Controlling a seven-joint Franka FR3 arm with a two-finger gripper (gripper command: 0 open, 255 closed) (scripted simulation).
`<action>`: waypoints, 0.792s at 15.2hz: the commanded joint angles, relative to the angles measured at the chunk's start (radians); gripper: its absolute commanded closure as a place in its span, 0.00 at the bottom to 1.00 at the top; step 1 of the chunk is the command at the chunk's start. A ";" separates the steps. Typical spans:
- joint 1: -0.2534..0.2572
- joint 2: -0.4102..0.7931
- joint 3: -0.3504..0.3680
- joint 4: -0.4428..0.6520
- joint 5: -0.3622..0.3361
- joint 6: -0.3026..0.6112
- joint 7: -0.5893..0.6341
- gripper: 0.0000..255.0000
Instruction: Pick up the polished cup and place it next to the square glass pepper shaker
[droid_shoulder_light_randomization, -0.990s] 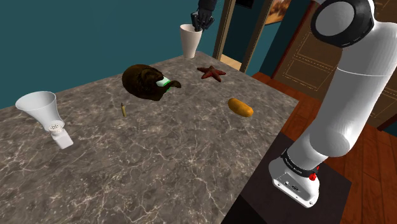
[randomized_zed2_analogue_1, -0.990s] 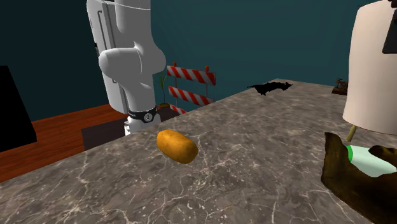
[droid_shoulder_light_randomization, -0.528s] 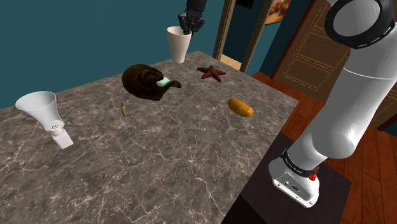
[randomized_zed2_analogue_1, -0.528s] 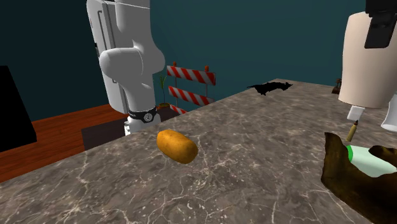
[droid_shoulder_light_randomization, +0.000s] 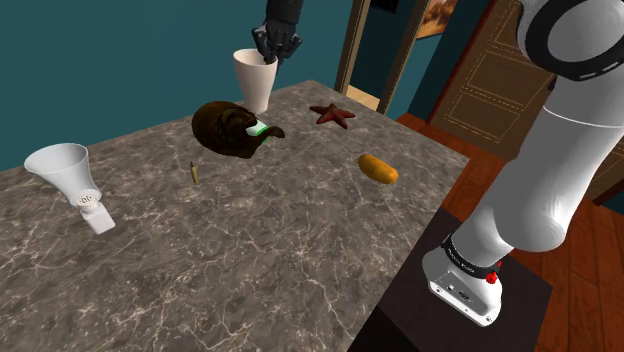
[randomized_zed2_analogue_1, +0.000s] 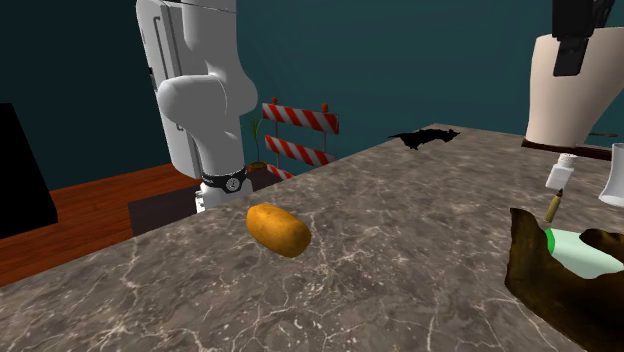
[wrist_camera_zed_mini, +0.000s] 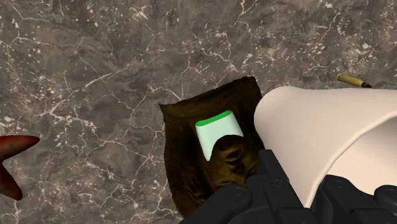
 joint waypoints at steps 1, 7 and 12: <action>0.030 0.013 0.017 0.018 -0.011 -0.001 0.050 1.00; 0.117 0.059 0.064 0.079 -0.044 -0.005 0.186 1.00; 0.196 0.128 0.096 0.175 -0.079 -0.026 0.297 1.00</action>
